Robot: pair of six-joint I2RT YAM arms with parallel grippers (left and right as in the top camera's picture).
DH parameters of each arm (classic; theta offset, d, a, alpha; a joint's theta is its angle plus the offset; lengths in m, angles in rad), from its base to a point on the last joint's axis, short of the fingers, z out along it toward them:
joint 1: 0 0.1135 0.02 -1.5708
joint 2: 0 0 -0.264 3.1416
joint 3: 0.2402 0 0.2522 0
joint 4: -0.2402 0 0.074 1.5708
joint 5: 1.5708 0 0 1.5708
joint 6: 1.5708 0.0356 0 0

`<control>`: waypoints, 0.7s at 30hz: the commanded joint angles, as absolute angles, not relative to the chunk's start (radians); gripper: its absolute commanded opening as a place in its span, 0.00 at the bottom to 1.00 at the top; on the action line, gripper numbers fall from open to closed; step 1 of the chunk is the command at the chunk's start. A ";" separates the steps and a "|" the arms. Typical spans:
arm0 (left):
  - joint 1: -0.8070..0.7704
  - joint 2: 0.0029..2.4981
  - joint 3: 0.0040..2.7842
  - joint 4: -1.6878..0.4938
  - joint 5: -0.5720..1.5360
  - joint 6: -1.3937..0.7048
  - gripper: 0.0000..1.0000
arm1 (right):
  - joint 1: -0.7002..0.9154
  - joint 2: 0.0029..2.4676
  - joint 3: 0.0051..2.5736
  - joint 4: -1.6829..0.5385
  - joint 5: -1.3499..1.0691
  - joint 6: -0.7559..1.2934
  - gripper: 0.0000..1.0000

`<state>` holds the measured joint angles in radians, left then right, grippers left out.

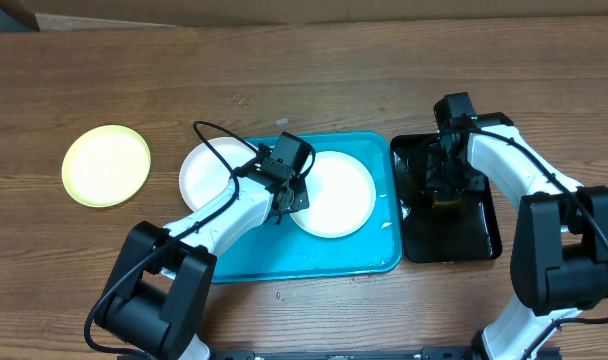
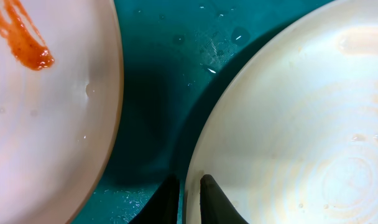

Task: Clean dirty plates on tray and stack at the side
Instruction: 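Carry the sponge back and lower it into the black tray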

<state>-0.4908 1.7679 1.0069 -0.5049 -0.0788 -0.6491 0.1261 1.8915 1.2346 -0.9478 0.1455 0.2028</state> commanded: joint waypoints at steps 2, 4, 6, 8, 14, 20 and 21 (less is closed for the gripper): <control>-0.491 1.776 1.016 -0.504 -0.077 -0.651 0.15 | 0.129 1.874 1.246 -0.938 0.136 0.210 0.63; -0.491 1.776 1.016 -0.505 -0.077 -0.651 0.16 | 0.129 1.874 1.229 -0.925 0.136 0.210 0.64; -0.491 1.776 1.016 -0.505 -0.077 -0.651 0.16 | 0.129 1.874 1.207 -0.917 0.134 0.210 0.63; -0.491 1.776 1.016 -0.505 -0.077 -0.651 0.16 | 0.129 1.874 1.185 -0.904 0.131 0.210 0.62; -0.491 1.776 1.016 -0.505 -0.077 -0.651 0.16 | 0.129 1.874 1.164 -0.916 0.129 0.210 0.07; -0.491 1.776 1.016 -0.504 -0.077 -0.651 0.18 | 0.128 1.874 1.182 -0.933 0.130 0.209 0.79; -0.491 1.776 1.016 -0.504 -0.077 -0.651 0.18 | 0.128 1.874 1.185 -0.932 0.131 0.209 0.79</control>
